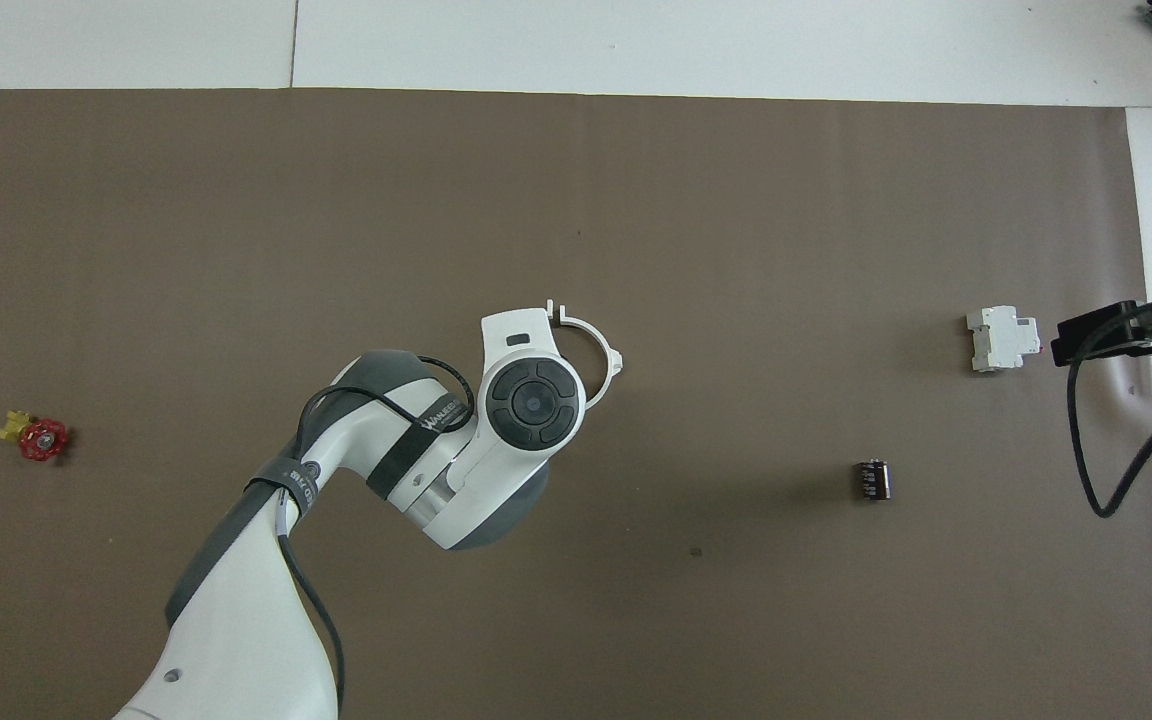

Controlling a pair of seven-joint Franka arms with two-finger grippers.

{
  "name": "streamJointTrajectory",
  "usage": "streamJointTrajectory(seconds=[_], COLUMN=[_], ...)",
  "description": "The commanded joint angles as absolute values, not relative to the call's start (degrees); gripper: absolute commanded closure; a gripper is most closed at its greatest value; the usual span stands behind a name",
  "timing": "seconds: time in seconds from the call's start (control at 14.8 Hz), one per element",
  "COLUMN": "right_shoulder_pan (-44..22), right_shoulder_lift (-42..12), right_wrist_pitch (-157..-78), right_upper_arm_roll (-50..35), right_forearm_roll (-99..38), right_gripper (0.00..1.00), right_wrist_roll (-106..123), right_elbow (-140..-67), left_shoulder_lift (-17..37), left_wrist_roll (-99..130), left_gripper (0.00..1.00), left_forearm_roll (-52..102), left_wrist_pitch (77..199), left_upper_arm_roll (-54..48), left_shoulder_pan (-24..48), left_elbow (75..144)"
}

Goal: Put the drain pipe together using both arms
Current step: 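Press the held half-ring onto the placed half-ring with the left gripper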

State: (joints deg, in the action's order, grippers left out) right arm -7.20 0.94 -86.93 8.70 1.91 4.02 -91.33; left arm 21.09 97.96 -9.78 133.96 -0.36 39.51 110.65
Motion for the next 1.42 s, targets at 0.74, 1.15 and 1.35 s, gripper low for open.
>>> streamJointTrajectory(seconds=[0.74, 1.15, 1.35], right_shoulder_pan=[-6.7, -6.7, -6.7], right_shoulder_lift=[1.6, 1.6, 1.6], right_wrist_pitch=[-86.7, -86.7, -86.7], right_upper_arm_roll=[8.5, 8.4, 8.4], right_forearm_roll=[0.9, 0.9, 0.9], right_gripper=[0.0, 0.0, 0.0], right_wrist_roll=[4.7, 4.7, 4.7], right_elbow=[-91.8, -91.8, -91.8], left_shoulder_lift=[25.4, 25.4, 25.4], left_wrist_roll=[101.9, 105.2, 107.8], left_gripper=[1.0, 1.0, 1.0], left_forearm_roll=[-10.5, -10.5, -11.0], left_wrist_pitch=[131.7, 131.8, 132.0], left_upper_arm_roll=[0.5, 0.4, 0.5], left_shoulder_pan=[41.3, 41.6, 41.7], left_elbow=[106.7, 106.8, 106.8])
